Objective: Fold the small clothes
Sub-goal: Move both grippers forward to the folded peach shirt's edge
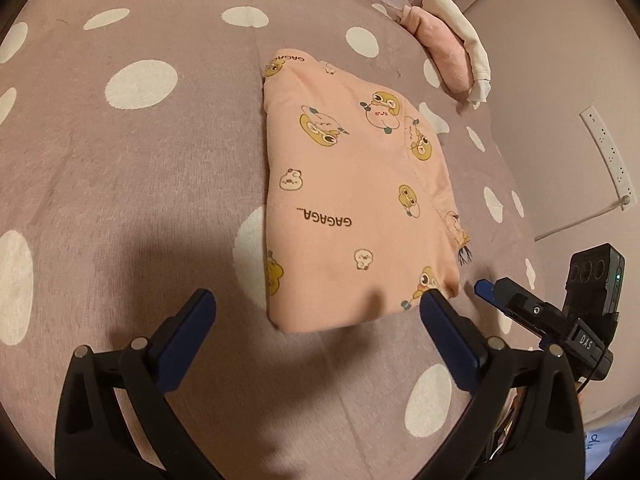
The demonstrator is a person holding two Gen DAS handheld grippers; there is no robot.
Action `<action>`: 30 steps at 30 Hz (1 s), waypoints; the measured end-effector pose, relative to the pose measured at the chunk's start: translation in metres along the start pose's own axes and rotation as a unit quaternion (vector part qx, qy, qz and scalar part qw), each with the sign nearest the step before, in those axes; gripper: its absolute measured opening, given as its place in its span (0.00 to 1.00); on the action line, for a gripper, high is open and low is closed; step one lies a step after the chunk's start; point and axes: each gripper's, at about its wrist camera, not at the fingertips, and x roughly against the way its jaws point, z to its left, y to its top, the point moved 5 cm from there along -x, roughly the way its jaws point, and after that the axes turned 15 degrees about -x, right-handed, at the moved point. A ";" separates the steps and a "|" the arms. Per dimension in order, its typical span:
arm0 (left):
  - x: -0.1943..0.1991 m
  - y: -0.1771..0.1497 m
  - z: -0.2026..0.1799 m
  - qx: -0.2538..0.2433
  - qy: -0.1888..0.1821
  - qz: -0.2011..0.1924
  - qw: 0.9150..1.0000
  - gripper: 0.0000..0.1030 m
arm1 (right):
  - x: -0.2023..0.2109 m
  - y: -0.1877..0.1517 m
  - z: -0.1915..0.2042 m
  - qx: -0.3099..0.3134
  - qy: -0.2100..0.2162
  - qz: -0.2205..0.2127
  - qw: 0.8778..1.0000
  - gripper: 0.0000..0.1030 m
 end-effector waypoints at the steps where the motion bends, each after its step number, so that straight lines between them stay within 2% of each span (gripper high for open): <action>1: -0.001 0.001 0.001 -0.001 0.000 0.000 1.000 0.99 | -0.001 0.001 0.000 -0.002 0.000 0.001 1.000 0.79; 18: -0.026 0.022 0.005 -0.014 -0.012 0.018 1.000 0.99 | -0.029 0.027 -0.004 -0.027 0.007 0.016 0.999 0.79; 30: -0.040 0.040 0.006 -0.013 -0.018 0.016 1.000 0.99 | -0.054 0.050 0.003 -0.037 0.030 0.034 0.998 0.79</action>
